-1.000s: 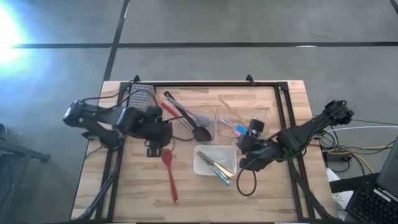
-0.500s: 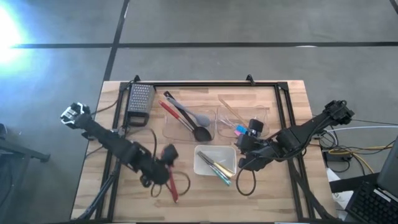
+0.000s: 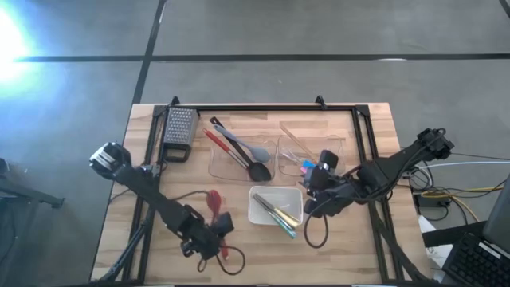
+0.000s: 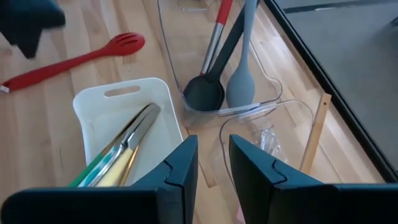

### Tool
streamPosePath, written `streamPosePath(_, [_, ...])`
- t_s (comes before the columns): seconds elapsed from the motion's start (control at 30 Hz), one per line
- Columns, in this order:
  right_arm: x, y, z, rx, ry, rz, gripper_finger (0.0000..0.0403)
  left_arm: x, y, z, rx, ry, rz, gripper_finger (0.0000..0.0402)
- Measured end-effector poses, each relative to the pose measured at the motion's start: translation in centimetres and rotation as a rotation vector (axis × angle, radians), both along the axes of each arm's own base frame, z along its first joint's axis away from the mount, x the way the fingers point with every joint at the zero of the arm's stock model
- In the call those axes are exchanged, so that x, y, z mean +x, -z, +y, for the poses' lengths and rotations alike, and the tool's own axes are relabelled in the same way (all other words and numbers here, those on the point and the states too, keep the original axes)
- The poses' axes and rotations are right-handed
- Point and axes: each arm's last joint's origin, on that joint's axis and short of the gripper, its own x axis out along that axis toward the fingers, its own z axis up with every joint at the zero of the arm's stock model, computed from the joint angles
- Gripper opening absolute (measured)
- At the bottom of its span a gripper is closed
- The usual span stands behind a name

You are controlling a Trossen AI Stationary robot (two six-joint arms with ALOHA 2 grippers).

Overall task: Pick & Place Kitchen Items
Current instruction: Put the red serving spoon into the left transparent bin

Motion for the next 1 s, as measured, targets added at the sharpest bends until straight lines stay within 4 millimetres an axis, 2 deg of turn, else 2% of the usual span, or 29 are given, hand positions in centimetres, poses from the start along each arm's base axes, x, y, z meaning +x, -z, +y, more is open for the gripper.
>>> streamPosePath(0.27, [0.0,-0.2,0.0,0.002,0.0,-0.005,0.0095,2.3,3.2,-1.8,0.077,0.111,0.05,0.0217])
streamPosePath(0.47, [0.0,-0.2,0.0,0.001,-0.001,-0.003,0.0091,3.6,4.8,-2.9,0.079,0.142,0.092,0.0216])
streamPosePath(0.77, [0.0,-0.2,0.0,0.002,-0.001,-0.004,0.0078,4.3,5.6,-3.0,0.061,0.184,0.122,0.0199])
streamPosePath(1.0, [0.0,-0.1,0.0,0.002,-0.001,-0.004,0.0085,5.0,5.7,-2.0,-0.049,0.15,0.195,0.0139])
